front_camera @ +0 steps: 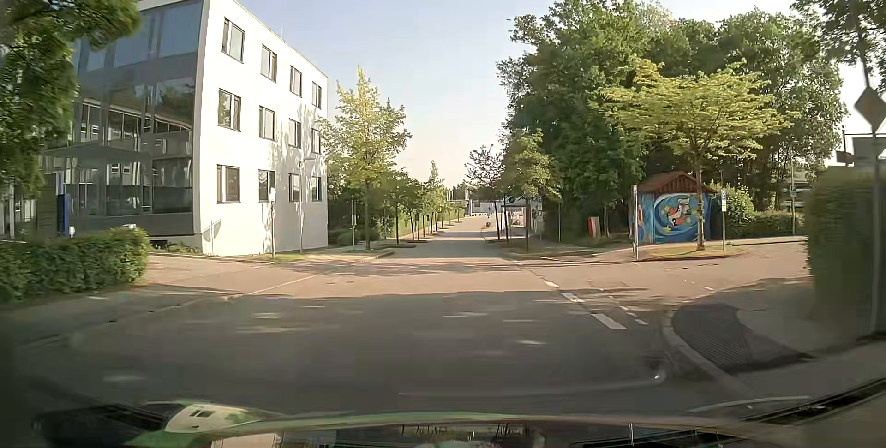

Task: Follow the waypoints while adhering to traffic rules and regulations

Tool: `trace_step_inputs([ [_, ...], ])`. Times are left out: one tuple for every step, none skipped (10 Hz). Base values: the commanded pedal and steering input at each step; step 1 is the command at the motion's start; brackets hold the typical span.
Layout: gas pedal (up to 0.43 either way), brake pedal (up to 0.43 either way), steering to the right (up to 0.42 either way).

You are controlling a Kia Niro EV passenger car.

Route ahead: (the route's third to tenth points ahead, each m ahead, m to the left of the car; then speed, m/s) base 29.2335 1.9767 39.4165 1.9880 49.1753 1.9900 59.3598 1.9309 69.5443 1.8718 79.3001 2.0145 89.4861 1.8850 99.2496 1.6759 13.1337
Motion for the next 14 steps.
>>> trace_step_inputs([
  [0.118, 0.0, 0.0],
  [0.118, 0.0, 0.0],
  [0.118, 0.0, 0.0],
  [0.118, 0.0, 0.0],
  [0.13, 0.0, 0.0],
  [0.13, 0.0, 0.0],
  [0.13, 0.0, 0.0],
  [0.13, 0.0, 0.001],
  [0.13, 0.0, 0.001],
  [0.13, 0.0, 0.001],
  [0.13, 0.0, 0.001],
  [0.13, 0.0, 0.001],
  [0.13, 0.0, 0.001],
  [0.13, 0.0, 0.001],
])
